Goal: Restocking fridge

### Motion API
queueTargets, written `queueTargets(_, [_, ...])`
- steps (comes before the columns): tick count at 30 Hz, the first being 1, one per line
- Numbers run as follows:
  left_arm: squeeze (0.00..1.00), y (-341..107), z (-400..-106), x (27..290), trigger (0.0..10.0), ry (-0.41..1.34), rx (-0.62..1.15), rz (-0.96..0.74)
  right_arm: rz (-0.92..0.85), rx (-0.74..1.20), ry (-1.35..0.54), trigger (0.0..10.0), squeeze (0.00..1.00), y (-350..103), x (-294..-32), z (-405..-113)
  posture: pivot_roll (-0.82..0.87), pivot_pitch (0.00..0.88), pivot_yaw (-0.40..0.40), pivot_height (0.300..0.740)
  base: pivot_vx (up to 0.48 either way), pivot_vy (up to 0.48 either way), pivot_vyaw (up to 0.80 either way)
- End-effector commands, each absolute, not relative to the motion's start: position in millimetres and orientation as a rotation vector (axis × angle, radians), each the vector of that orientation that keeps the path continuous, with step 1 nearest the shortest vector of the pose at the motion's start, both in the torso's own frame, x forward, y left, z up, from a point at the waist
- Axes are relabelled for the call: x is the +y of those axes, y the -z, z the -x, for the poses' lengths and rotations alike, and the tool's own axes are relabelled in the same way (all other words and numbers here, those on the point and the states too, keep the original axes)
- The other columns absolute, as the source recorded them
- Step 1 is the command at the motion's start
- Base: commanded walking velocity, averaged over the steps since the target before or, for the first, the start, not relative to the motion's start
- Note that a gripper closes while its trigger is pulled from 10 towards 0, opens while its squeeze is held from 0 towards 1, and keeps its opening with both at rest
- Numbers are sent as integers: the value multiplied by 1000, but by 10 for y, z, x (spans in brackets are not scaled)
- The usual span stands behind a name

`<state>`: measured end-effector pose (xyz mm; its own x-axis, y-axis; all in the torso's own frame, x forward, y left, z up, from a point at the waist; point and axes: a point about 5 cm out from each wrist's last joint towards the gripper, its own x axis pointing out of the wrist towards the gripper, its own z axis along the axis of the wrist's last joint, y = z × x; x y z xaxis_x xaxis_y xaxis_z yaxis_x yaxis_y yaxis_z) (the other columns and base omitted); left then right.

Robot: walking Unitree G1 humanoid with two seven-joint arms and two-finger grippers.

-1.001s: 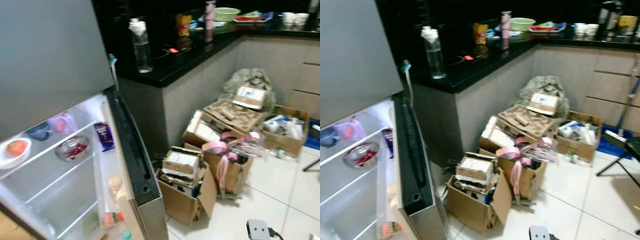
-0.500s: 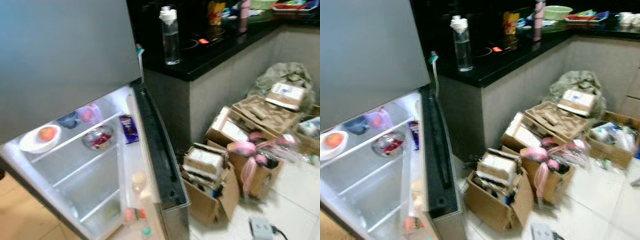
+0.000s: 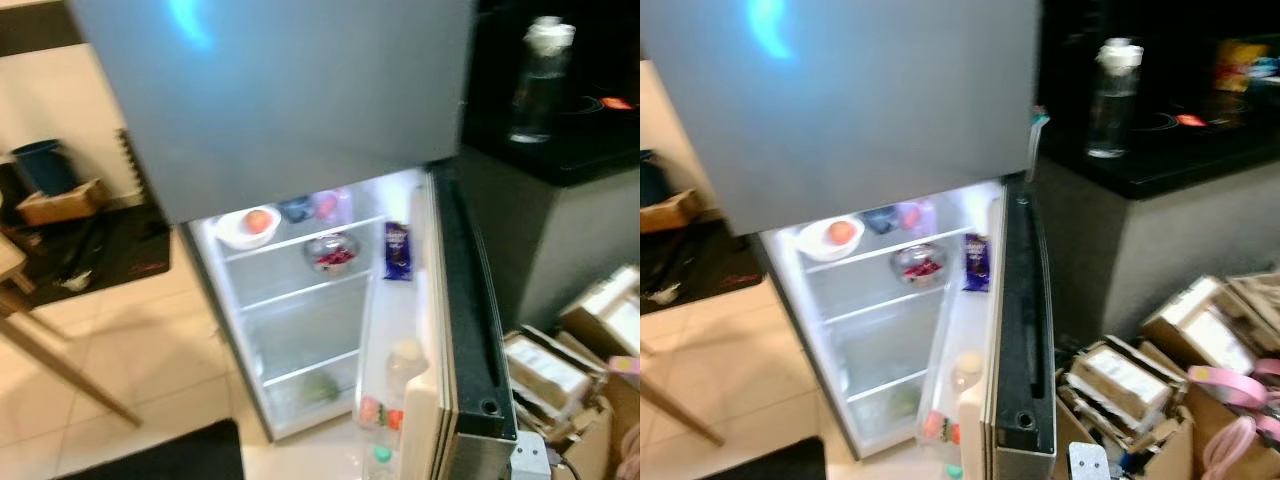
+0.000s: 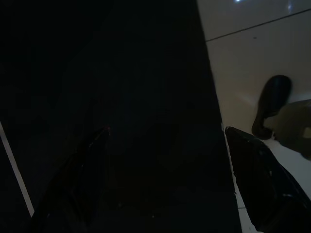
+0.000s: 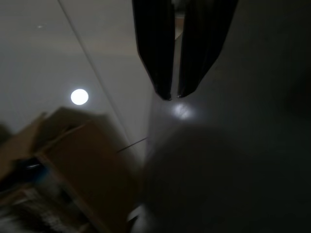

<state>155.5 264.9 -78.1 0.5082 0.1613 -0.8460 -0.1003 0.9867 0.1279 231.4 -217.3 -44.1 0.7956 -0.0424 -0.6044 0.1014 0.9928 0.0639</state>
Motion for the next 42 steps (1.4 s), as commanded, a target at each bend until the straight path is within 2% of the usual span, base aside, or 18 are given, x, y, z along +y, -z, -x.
queueTargets(1, [0,785,-1550,2642,10000,-142,1035,-66,-115,695,93,10000,0,519,-2150,-2223,-60,138,94,734,0,0,0])
queueTargets(15, [0,798,-1535,2626,10000,-118,1054,-65,-116,739,133,10000,0,585,-2196,-2114,-70,132,99,734,0,0,0])
queueTargets(23, [0,809,-1488,2661,10000,-158,1065,-89,-179,704,94,10000,0,519,-2103,-2247,-71,129,96,734,0,0,0])
queueTargets(26, [0,826,-1440,2665,10000,-160,1077,-91,-227,676,-68,10000,0,418,-1856,-2443,-72,127,96,734,0,0,0])
queueTargets(30, [0,836,-1416,2664,10000,-159,1084,-93,-242,664,-171,10000,0,348,-1671,-2557,-74,125,96,734,0,0,0])
queueTargets(32, [0,844,-1396,2661,10000,-160,1090,-93,-252,649,-287,10000,0,255,-1443,-2676,-77,124,94,734,0,0,0])
queueTargets(33, [0,844,-1396,2661,10000,-160,1090,-93,-252,649,-287,10000,0,255,-1443,-2676,-77,124,94,734,0,0,0])
queueTargets(38, [0,858,-1365,2655,10000,-164,1101,-95,-237,627,-619,10000,0,-31,-773,-2891,-73,127,91,734,0,0,0])
queueTargets(39, [0,858,-1365,2655,10000,-164,1101,-95,-237,627,-619,10000,0,-31,-773,-2891,-73,127,91,734,0,0,0])
queueTargets(40, [0,858,-1363,2658,10000,-166,1101,-95,-248,607,-686,10000,0,-112,-635,-2921,-73,126,89,734,0,0,0])
queueTargets(42, [0,856,-1360,2666,10000,-169,1101,-94,-381,518,-848,10000,0,-365,-333,-2969,-72,127,88,734,0,0,0])
